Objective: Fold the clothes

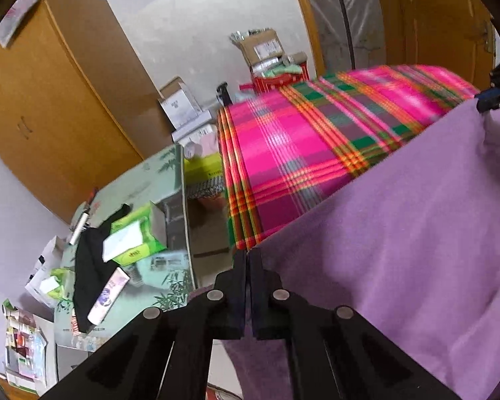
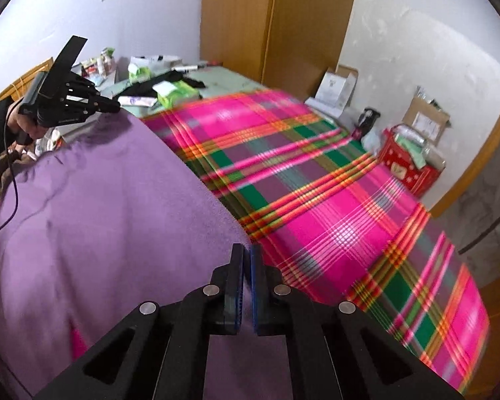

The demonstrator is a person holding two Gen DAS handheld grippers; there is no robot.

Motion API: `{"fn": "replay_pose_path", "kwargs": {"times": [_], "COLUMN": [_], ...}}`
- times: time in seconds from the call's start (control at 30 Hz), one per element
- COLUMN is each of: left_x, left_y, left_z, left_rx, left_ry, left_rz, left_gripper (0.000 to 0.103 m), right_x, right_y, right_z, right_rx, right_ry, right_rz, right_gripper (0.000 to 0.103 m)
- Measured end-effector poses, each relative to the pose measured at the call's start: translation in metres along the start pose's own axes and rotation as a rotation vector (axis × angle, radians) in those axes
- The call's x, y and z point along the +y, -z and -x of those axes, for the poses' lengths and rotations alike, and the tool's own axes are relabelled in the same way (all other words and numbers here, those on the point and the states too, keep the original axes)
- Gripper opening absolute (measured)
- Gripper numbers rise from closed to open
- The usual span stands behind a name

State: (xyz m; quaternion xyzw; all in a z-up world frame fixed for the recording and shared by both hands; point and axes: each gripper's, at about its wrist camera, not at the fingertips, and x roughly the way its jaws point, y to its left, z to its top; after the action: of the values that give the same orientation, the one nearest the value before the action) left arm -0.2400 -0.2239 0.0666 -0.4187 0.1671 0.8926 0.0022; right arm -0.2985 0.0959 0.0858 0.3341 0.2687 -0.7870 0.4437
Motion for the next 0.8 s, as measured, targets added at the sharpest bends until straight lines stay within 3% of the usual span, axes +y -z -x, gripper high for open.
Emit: {"fn": "replay_pose_path", "kwargs": {"times": [0.17, 0.37, 0.53, 0.8], "left_x": [-0.001, -0.012, -0.025, -0.055], "left_y": [0.007, 0.039, 0.076, 0.143], "left_z": [0.053, 0.116, 0.144, 0.160], "left_rx": [-0.072, -0.155, -0.173, -0.137], "left_ry": [-0.010, 0.004, 0.018, 0.046], "left_rz": [0.027, 0.076, 0.110, 0.170], "left_gripper": [0.002, 0.002, 0.002, 0.002], "right_x": [0.024, 0.057, 0.093, 0.143], "right_y": [0.006, 0.028, 0.056, 0.103], "right_z": [0.043, 0.086, 0.113, 0.127], "right_rx": [-0.055, -0.099, -0.113, -0.093], "right_ry": [0.016, 0.018, -0.004, -0.046], "right_rz": [0.004, 0.011, 0.020, 0.007], "right_gripper": [0.004, 0.004, 0.004, 0.004]}}
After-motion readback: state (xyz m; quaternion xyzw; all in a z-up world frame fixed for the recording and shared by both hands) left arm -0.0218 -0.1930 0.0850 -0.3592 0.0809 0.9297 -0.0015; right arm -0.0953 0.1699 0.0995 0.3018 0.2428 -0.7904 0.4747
